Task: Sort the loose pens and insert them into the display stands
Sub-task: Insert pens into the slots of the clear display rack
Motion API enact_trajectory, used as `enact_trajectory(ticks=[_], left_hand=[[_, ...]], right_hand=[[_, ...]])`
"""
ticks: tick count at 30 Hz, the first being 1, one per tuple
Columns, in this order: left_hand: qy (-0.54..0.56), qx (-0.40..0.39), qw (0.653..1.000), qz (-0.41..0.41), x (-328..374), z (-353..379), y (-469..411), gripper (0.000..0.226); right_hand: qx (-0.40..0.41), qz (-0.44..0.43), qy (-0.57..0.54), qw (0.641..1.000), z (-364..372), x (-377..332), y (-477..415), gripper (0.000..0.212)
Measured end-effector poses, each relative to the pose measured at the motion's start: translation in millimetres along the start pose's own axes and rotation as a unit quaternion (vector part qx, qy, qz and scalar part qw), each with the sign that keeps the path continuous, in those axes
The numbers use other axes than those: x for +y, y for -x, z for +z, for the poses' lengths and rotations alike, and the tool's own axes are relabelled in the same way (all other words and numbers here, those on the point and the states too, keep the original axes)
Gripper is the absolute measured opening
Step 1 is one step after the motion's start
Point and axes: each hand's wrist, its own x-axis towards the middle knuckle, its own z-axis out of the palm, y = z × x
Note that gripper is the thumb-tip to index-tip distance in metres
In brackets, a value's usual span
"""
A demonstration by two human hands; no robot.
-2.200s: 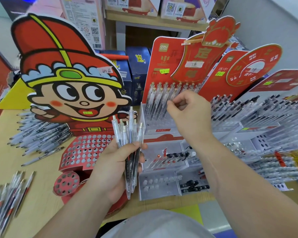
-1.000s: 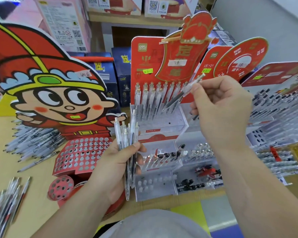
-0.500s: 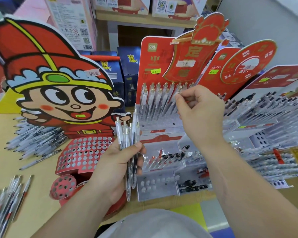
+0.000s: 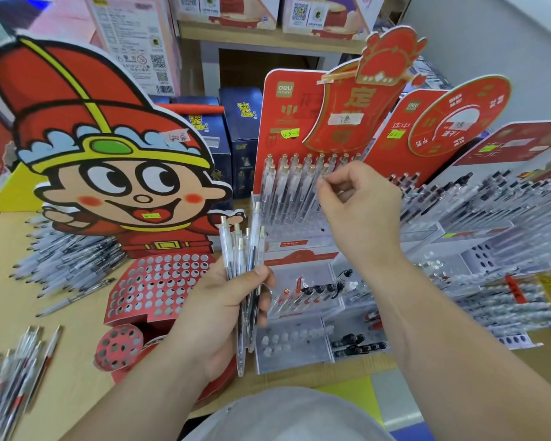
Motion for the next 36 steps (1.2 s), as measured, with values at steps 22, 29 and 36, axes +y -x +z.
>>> enact_trajectory(ticks=[22,29,36], left_hand=[[-0.098,-0.092,0.991,-0.007,-8.3,28.6,-3.2,0.016],[-0.082,-0.089,0.993,-0.001,-7.0,27.9,-4.5,0.02],[-0.049,-0.035,0.998,-0.004,-5.7,21.4,-6.4,0.004]], right_hand=[[-0.141,0.246,-0.268,0.921,-32.8,2.7,48.3,0.012],[-0.08,0.231,-0.326,0.913,-49.2,-1.6,34.5,0.003],[0.06,0.079,-0.171,0.98,-71.0,-5.9,-5.6,0.006]])
